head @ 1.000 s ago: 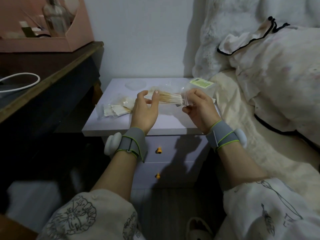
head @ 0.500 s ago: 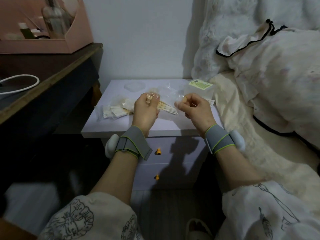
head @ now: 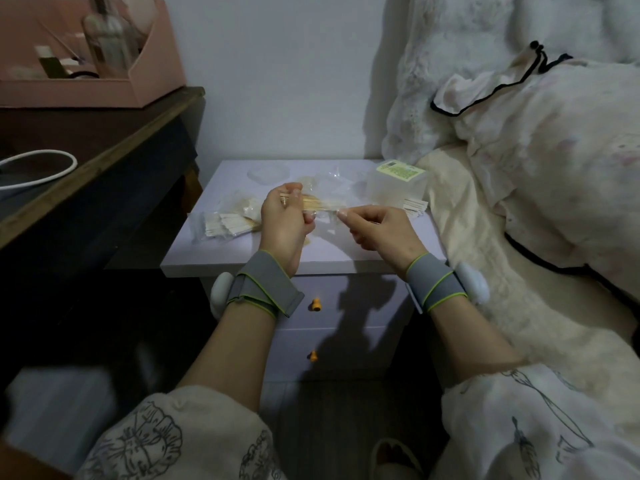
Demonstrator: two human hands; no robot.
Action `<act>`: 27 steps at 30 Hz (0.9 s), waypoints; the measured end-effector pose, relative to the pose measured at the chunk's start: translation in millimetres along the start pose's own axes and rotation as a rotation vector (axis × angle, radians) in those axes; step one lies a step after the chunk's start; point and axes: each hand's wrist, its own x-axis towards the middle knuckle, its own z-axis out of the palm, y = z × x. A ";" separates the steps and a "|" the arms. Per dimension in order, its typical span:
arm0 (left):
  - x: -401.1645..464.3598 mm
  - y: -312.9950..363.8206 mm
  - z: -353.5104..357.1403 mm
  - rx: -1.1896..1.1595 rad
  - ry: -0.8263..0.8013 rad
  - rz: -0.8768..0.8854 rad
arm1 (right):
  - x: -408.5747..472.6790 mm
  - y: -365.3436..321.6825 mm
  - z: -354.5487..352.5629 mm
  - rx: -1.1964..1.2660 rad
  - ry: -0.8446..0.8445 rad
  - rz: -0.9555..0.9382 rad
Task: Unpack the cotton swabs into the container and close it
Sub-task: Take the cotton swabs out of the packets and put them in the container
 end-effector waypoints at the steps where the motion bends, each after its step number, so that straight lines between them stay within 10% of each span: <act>1: 0.2 0.2 0.2 -0.023 -0.008 -0.010 | 0.2 0.0 1.2 0.018 -0.009 -0.001; 13: -2.5 -17.7 6.6 0.537 -0.155 0.191 | 9.2 -1.6 13.9 0.268 0.168 0.035; 27: -8.2 -18.3 22.9 0.457 -0.300 0.155 | 28.2 20.8 3.5 0.052 0.337 -0.010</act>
